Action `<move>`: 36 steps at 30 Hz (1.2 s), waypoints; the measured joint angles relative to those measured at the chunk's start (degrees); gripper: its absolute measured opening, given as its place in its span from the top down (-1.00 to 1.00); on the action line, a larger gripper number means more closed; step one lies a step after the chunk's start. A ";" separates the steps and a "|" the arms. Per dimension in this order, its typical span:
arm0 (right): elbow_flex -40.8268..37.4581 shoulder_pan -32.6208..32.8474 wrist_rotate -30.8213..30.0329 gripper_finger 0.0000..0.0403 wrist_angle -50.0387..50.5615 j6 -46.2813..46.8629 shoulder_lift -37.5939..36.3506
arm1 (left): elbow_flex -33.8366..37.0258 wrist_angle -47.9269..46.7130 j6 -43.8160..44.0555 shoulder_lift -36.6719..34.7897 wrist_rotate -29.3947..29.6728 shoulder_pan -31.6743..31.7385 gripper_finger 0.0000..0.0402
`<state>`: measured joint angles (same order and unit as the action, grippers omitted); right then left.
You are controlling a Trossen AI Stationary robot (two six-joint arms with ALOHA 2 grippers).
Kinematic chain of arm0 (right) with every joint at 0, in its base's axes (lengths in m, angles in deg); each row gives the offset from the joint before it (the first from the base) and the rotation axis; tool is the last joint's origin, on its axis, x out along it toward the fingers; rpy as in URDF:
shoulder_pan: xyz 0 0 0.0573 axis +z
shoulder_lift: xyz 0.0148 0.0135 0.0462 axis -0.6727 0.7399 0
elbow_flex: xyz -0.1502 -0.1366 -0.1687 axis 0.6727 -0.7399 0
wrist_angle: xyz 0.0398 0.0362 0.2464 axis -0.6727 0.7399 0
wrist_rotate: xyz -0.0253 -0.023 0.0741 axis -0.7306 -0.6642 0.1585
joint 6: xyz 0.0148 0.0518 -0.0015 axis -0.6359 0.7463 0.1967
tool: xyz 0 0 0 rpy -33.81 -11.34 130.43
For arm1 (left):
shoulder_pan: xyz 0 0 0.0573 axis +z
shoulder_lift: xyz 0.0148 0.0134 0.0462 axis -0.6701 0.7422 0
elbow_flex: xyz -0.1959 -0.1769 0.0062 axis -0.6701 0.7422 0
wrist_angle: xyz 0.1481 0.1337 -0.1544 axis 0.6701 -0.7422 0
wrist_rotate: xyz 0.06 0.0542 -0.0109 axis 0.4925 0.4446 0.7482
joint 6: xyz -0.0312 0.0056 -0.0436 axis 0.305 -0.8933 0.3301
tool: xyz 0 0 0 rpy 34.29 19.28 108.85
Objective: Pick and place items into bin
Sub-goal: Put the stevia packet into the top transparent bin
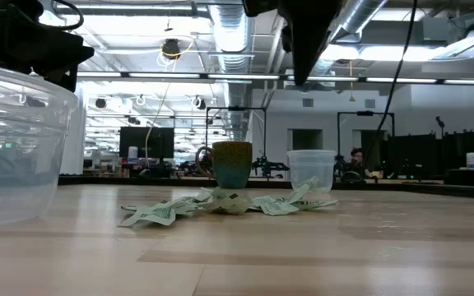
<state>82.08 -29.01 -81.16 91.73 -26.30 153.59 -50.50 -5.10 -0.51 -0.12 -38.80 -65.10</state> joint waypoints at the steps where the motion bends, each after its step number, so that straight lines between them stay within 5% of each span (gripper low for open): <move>1: -0.51 0.79 0.00 0.47 -0.79 1.27 0.40 | 0.00 0.00 0.00 0.00 0.00 0.00 0.51; 9: -5.79 3.28 -0.14 0.47 -4.71 6.98 4.48 | 0.00 0.06 0.01 0.22 0.01 -0.02 0.51; 27: -6.48 3.05 6.36 0.47 -8.78 3.36 17.62 | -0.01 0.02 0.00 2.87 -0.04 0.00 0.51; 36: -6.67 3.02 6.95 0.50 -9.73 2.90 17.75 | -0.01 0.00 0.00 2.89 -0.02 -0.02 0.51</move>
<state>75.41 -25.98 -74.21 82.00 -23.40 171.34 -50.51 -5.10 -0.51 2.76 -38.82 -65.13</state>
